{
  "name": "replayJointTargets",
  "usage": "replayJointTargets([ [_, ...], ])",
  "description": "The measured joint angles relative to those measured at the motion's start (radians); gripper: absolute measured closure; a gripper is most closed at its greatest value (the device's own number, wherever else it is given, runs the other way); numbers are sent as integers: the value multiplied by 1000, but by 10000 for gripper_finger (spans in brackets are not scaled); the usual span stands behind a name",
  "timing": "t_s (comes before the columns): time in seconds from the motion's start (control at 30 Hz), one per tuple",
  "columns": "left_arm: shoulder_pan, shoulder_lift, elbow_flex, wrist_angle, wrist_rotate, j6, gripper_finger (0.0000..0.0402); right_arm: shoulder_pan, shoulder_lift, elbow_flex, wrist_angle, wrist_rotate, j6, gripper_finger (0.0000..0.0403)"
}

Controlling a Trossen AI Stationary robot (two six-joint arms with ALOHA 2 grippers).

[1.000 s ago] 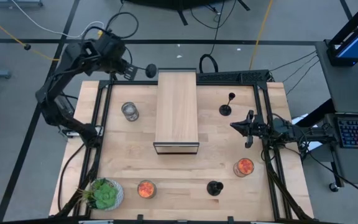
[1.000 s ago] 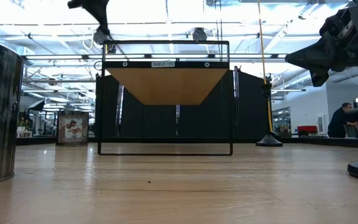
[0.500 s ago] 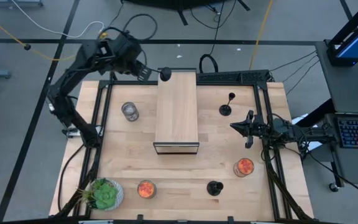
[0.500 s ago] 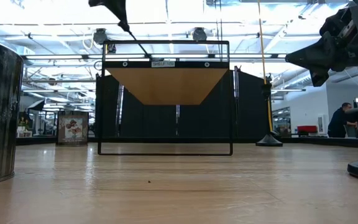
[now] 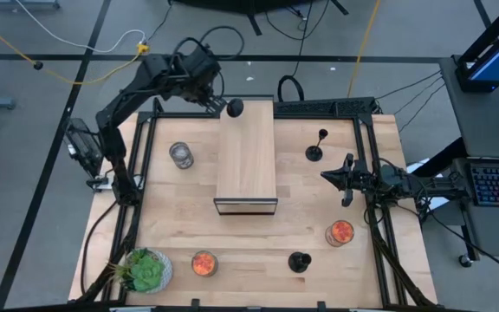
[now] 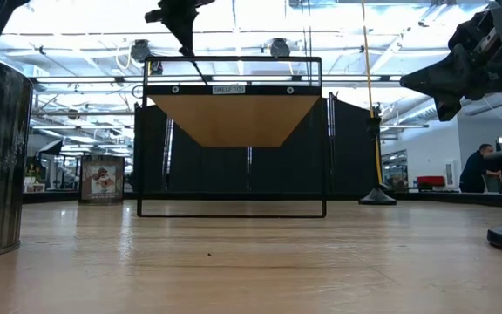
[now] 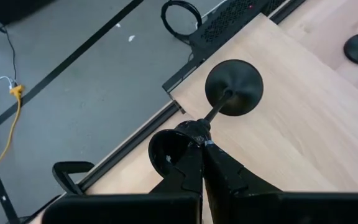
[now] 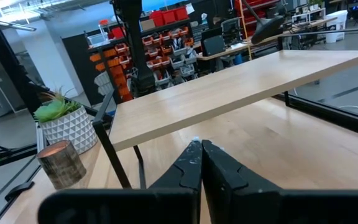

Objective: Pick & Place candle stick holders
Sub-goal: Put the top left black candle holder on the shelf

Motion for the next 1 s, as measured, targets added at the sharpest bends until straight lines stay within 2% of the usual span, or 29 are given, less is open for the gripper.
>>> replayJointTargets([
  [0.73,-15,20,0,3,-93,18,401,0,0,0,0,0,0,403],
  [1.0,-11,20,0,4,-92,18,401,0,0,0,0,0,0,403],
])
